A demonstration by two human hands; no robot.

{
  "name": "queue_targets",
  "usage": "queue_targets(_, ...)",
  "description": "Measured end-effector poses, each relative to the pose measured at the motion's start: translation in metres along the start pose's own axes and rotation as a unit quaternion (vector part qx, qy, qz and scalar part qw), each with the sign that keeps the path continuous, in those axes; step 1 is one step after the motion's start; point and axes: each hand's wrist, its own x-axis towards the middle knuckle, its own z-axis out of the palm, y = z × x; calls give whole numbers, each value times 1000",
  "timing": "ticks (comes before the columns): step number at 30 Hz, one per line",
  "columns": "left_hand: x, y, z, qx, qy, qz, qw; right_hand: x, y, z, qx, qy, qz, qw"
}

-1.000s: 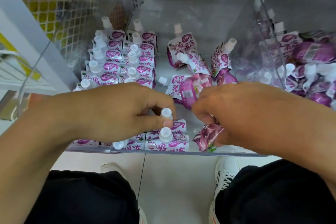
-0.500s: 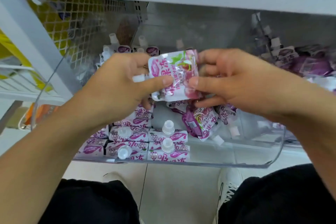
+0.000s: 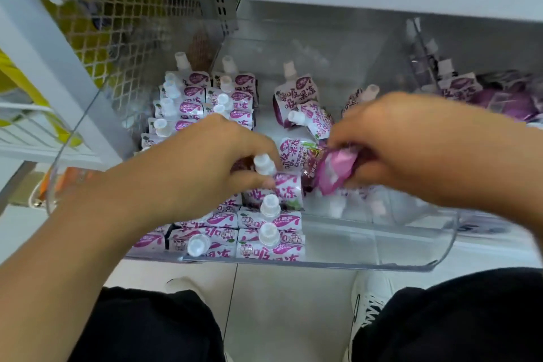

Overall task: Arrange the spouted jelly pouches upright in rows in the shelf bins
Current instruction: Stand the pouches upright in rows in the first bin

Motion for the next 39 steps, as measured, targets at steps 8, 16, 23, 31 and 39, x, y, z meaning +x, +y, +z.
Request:
queue_targets(8, -2, -1, -16, -75, -127, -42, 988, 6, -4, -4, 474, 130, 159, 856)
queue_targets(16, 5, 16, -10, -259, 274, -160, 912, 39, -25, 8, 779, -8, 63, 624)
queue_targets(23, 2, -2, -15, -143, 285, -128, 939, 55, -6, -5, 132, -2, -19, 991)
queue_targets(31, -18, -6, -17, -41, 304, -98, 947, 112, -21, 29, -126, -136, -95, 978)
queue_targets(39, -16, -3, -16, -83, 249, -40, 964, 11, -2, -15, -100, -40, -25, 994)
